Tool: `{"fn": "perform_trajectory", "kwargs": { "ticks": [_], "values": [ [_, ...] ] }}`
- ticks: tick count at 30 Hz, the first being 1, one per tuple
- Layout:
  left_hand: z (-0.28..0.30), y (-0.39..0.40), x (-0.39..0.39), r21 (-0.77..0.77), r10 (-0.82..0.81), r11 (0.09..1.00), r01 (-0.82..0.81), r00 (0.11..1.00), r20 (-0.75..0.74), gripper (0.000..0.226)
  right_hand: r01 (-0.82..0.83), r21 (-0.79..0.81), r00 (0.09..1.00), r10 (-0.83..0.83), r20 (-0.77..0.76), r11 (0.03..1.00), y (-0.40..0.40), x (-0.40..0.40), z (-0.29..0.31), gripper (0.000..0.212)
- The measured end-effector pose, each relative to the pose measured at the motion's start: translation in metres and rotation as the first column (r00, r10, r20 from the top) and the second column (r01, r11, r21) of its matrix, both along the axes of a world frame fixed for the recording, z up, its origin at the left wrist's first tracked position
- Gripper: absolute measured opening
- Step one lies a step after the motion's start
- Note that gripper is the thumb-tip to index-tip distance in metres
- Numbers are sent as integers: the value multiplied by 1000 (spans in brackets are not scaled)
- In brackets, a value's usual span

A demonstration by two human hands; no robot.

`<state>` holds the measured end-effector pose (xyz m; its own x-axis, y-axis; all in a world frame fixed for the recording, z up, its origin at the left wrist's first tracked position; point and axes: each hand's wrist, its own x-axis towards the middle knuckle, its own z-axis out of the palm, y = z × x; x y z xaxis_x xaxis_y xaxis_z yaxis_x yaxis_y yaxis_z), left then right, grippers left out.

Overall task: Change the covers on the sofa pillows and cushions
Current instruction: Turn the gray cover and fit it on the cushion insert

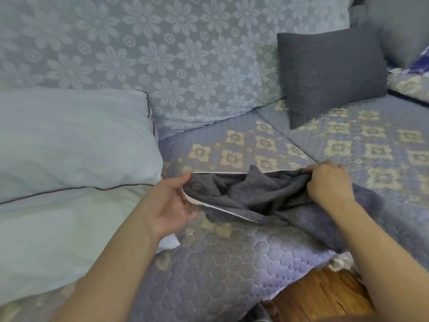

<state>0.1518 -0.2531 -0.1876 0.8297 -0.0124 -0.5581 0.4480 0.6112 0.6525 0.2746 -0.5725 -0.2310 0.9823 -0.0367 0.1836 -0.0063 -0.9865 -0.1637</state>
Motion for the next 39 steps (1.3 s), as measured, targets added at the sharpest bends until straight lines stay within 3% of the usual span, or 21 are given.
{"fn": "perform_trajectory", "kwargs": {
  "ticks": [2, 3, 5, 7, 9, 11, 15, 18, 21, 23, 25, 28, 31, 34, 35, 36, 38, 39],
  "values": [
    [0, -14, -3, -78, -28, 996, 33, 998, 65, 31, -251, 185, 953, 209, 219, 950, 29, -20, 16, 44],
    [-1, -21, -4, -114, -37, 992, 48, 995, 95, 35, -414, 271, 895, 334, 296, 869, 49, -37, 27, 43],
    [-2, -31, -4, -182, -26, 982, 50, 991, 135, 43, -638, 477, 758, 603, 250, 604, 84, -69, 46, 35],
    [-2, -35, -4, -224, 4, 974, 32, 987, 161, 46, -580, 665, 665, 745, 53, 470, 103, -88, 53, 43],
    [-4, -36, -6, -232, 44, 973, -2, 983, 176, 48, -490, 732, 664, 747, -38, 472, 106, -91, 51, 46],
    [-4, -35, -10, -216, 50, 976, -7, 979, 197, 46, -437, 773, 722, 692, -4, 460, 108, -91, 52, 42],
    [4, -38, -21, -73, -4, 997, 25, 959, 284, 37, -401, 865, 728, 678, 101, 301, 115, -92, 51, 34],
    [8, -44, -25, 37, -1, 999, -12, 950, 312, 29, -523, 769, 749, 628, 210, 367, 116, -89, 46, 21],
    [8, -54, -26, 273, 4, 958, -89, 955, 296, 46, -596, 648, 787, 505, 355, 474, 109, -80, 54, 7],
    [21, -64, -21, 563, -36, 816, -131, 961, 275, 50, -654, 477, 756, 487, 436, 587, 107, -76, 76, 6],
    [50, -72, -7, 772, -109, 604, -197, 939, 325, 38, -708, 314, 697, 556, 453, 632, 115, -73, 120, 13],
    [109, -73, 23, 869, -157, 275, -412, 872, 463, 15, -743, 194, 613, 534, 583, 640, 125, -62, 210, 14],
    [177, -55, 48, 822, -129, 137, -553, 813, 568, 12, -681, 303, 615, 297, 730, 666, 119, -42, 299, 12],
    [226, -37, 58, 806, -170, 13, -592, 793, 585, 9, -596, 560, 710, 53, 702, 576, 108, -18, 350, 15],
    [237, -30, 60, 801, -192, 59, -596, 781, 595, 13, -579, 609, 735, 24, 678, 543, 103, -9, 357, 18],
    [248, -23, 55, 809, -234, 188, -557, 774, 588, 16, -572, 654, 762, 27, 647, 495, 99, -2, 360, 17],
    [264, -5, 38, 837, -405, 441, -324, 761, 508, 16, -509, 788, 846, 31, 532, 347, 90, 15, 360, 15],
    [271, 6, 29, 883, -534, 436, -176, 739, 411, 18, -451, 852, 887, 29, 461, 265, 84, 22, 358, 16]
  ]
}}
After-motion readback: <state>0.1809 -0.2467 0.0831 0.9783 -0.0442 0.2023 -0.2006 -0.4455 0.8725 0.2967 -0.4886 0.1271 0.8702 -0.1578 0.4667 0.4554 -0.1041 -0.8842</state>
